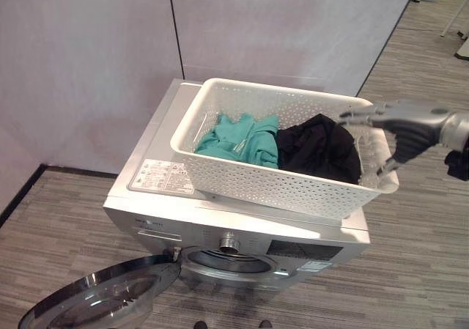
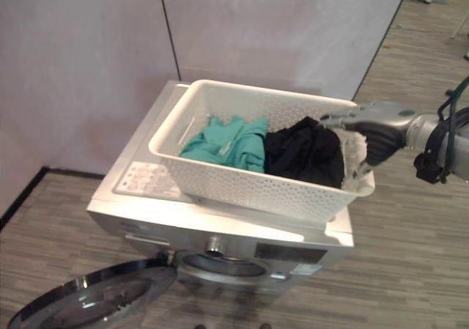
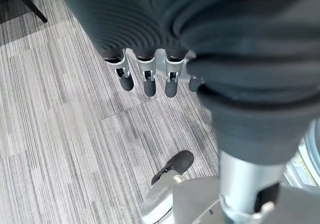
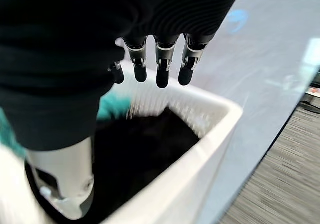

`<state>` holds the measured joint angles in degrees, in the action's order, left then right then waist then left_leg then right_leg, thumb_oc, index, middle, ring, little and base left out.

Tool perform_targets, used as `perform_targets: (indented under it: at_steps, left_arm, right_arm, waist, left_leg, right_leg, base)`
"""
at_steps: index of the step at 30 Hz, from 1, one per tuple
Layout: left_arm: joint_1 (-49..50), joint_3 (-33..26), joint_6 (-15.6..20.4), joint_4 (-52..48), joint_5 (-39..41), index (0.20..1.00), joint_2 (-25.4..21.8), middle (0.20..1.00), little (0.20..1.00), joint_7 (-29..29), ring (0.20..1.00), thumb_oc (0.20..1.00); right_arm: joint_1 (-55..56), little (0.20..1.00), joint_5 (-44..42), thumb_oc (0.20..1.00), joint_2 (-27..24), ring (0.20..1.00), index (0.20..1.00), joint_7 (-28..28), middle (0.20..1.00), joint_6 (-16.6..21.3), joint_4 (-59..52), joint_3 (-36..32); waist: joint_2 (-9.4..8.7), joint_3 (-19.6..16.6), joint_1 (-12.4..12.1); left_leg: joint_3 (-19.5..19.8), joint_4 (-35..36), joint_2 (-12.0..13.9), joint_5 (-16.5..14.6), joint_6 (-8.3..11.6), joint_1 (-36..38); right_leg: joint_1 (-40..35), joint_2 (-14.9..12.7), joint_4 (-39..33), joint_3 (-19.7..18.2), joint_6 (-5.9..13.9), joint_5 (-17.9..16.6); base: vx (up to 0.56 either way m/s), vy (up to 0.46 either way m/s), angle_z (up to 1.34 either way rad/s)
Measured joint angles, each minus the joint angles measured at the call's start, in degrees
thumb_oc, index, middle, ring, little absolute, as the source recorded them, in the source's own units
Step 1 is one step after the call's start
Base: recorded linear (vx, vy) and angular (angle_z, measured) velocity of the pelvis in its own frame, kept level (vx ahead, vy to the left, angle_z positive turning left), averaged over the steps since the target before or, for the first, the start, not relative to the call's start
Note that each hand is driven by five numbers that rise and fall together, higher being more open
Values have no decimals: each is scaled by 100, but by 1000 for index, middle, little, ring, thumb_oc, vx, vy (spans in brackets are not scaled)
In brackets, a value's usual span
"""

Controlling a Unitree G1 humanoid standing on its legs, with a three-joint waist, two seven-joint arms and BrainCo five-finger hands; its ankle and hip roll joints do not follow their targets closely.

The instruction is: Grab the laundry basket,head to the washer,open it,put in the laundry and shut it.

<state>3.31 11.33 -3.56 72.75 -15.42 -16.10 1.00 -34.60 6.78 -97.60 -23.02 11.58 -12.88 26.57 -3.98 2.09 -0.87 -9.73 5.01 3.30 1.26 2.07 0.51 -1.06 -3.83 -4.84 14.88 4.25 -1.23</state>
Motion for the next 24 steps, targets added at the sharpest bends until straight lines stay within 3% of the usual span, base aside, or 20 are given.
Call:
perform_targets:
  at_steps: [3,6,8,12,17,24]
  left_arm:
    - [30,-15,-6,56,-99,1000,-78,1000,1000,-20,1000,1000]
    - [-19,-32,-2,42,-109,1000,-203,1000,1000,-140,1000,1000]
    - [-59,-36,-3,41,-110,1000,-233,1000,1000,-149,1000,1000]
    - [-154,-42,-2,33,-92,1000,-297,1000,1000,-193,1000,1000]
    - [-195,-112,-16,35,-75,1000,-373,1000,1000,-192,1000,1000]
    - [-165,-153,-13,38,-26,1000,-324,1000,1000,-157,1000,1000]
  right_arm:
    - [-641,1000,90,1000,-6,1000,1000,0,1000,108,-5,444]
    - [-1530,1000,91,1000,-152,1000,1000,-114,1000,112,-14,1314]
    - [-1804,1000,91,1000,-140,1000,1000,-144,1000,117,-20,1596]
    - [-3016,1000,327,1000,-104,1000,1000,-219,1000,126,-58,2803]
    - [-5481,1000,553,1000,303,1000,1000,-220,1000,232,-135,5493]
    - [-4936,1000,672,1000,183,1000,1000,-228,1000,219,101,5442]
  waist:
    - [-176,12,-37]
    - [-352,9,-89]
    - [-426,8,-176]
    - [-528,-23,-230]
    - [-659,-57,-194]
    - [-618,-52,-151]
  left_leg:
    - [12,-8,-10,8,10,-106]
    - [115,-25,-14,11,13,-186]
    - [117,-19,-19,11,14,-187]
    - [112,-3,-29,11,14,-267]
    - [113,-13,-34,19,20,-422]
    - [116,-38,-87,20,20,-460]
  right_leg:
    - [93,-11,1,12,-4,-4]
    - [116,-15,0,138,-3,13]
    - [117,-19,0,139,-5,19]
    - [213,-26,1,136,-4,18]
    - [368,-36,0,133,-9,10]
    - [407,-87,0,126,-8,10]
  base:
    - [20,7,4]
    - [23,15,16]
    - [15,12,2]
    - [0,0,0]
    - [20,7,0]
    - [22,1,-1]
